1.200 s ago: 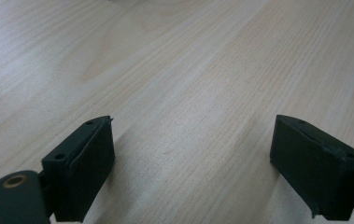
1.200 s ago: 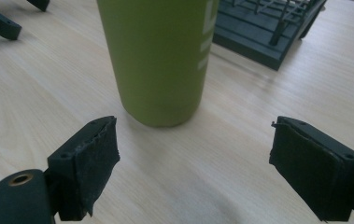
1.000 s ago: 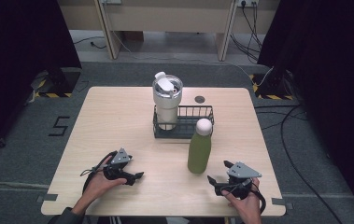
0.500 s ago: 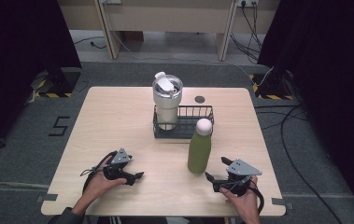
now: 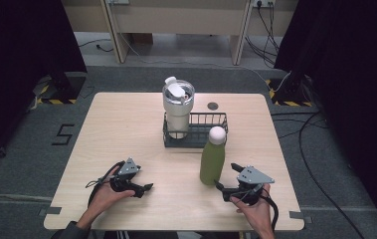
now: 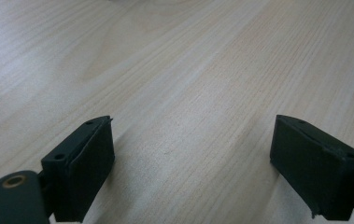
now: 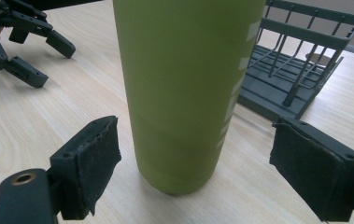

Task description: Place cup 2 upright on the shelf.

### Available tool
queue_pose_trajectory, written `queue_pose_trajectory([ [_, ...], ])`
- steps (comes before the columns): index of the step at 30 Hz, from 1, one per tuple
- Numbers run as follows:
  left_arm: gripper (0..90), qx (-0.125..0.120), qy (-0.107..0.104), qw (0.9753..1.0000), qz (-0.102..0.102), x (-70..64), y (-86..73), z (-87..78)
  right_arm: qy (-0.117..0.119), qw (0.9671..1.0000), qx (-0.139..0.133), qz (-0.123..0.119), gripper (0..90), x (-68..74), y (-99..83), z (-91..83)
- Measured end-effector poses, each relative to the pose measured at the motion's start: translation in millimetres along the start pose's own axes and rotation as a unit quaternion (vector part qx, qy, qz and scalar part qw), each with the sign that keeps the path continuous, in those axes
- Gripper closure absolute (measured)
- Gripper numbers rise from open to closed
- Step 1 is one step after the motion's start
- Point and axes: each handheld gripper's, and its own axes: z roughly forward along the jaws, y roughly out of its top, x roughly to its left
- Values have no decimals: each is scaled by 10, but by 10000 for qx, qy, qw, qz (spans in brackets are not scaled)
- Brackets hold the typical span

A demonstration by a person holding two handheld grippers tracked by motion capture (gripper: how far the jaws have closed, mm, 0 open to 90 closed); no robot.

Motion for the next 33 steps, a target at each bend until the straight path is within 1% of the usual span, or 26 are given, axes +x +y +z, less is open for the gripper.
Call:
queue_pose_trajectory([
  [8, 131, 0, -1, 10000, -2, 0, 0, 0, 57, 9999, -68, -58, 153, 20, 48, 43],
  [14, 131, 0, -2, 10000, 1, 0, 0, 0, 96, 9998, -115, -91, 152, 31, 81, 127],
  [18, 131, -1, -2, 10000, -1, 0, 0, 0, 140, 9997, -170, -81, 151, 32, 93, 170],
  [21, 131, 0, 0, 10000, 1, 0, 0, 0, 186, 9994, -279, -99, 151, 21, 109, 207],
  [25, 131, 0, -1, 10000, 0, 0, 0, 0, 224, 9992, -316, -74, 148, 27, 114, 258],
  [33, 131, -1, 0, 10000, -3, 0, 0, 0, 230, 9989, -401, -36, 151, 20, 121, 351],
])
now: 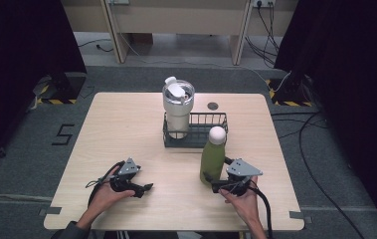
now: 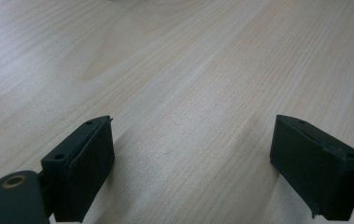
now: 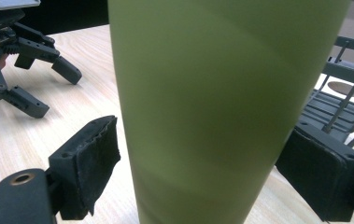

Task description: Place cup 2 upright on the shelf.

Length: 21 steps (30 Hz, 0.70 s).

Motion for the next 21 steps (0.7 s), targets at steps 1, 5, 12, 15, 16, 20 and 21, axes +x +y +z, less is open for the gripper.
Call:
queue_pose_trajectory([
  [1, 131, 1, 1, 10000, 3, 0, 0, 0, -7, 10000, -8, -3, 152, 2, -1, 11],
  [5, 131, 0, -1, 10000, 3, 0, 0, 0, -25, 10000, -21, -8, 156, -4, -10, 41],
  [12, 131, 0, 0, 10000, 2, 0, 0, 0, -2, 9999, -103, 6, 178, -24, -20, 102],
  [15, 131, 1, 1, 10000, 3, 0, 0, 0, 14, 9999, -122, 19, 181, -31, -24, 115],
  [16, 131, 2, 0, 10000, 4, 1, 0, 0, 54, 9999, -146, 51, 184, -37, -26, 127],
  [20, 131, 1, -1, 10000, 0, 0, 0, 0, 103, 9997, -200, 95, 194, -47, -33, 154],
  [21, 131, 0, 1, 10000, 2, 0, 0, 0, 110, 9997, -202, 111, 195, -47, -34, 156],
])
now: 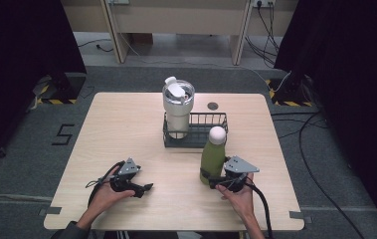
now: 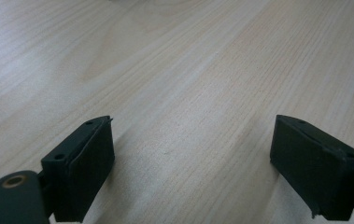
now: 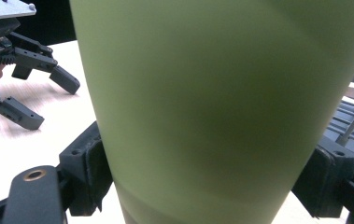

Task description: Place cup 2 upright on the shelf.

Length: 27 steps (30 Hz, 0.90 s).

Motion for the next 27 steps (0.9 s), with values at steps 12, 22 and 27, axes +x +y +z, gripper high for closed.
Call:
queue_pose_trajectory([
  [12, 130, -2, 13, 10000, -8, 0, 2, 3, 65, 9999, -80, 73, 199, -7, -9, 40],
  [22, 130, -1, 12, 10000, -8, 0, 2, 2, 39, 9999, -136, -44, 209, 2, -7, 51],
  [27, 130, -2, 14, 10000, -9, 0, 2, 3, -110, 9997, -101, -174, 210, 22, 11, 32],
])
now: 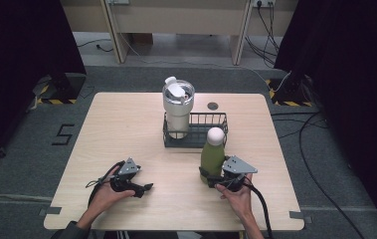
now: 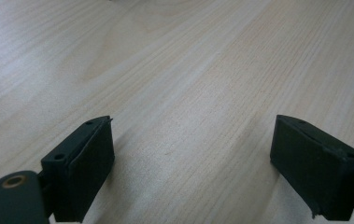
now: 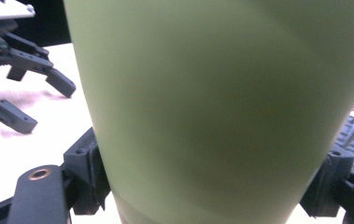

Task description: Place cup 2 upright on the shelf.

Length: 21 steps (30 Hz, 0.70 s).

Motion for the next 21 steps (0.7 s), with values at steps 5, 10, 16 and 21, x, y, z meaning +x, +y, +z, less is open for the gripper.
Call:
queue_pose_trajectory([
  [5, 130, 1, 0, 10000, 0, 0, 0, 0, 34, 9996, -153, 253, 210, -49, 39, -61],
  [10, 129, 2, 0, 10000, -1, 1, 0, 0, -124, 9993, -226, 260, 210, -113, 83, -135],
  [16, 130, 3, 0, 10000, -7, 1, 1, 1, -235, 9991, -261, 245, 210, -166, 146, -187],
  [21, 130, 3, 1, 10000, -6, 1, 1, 1, -306, 9990, -257, 182, 210, -187, 224, -211],
])
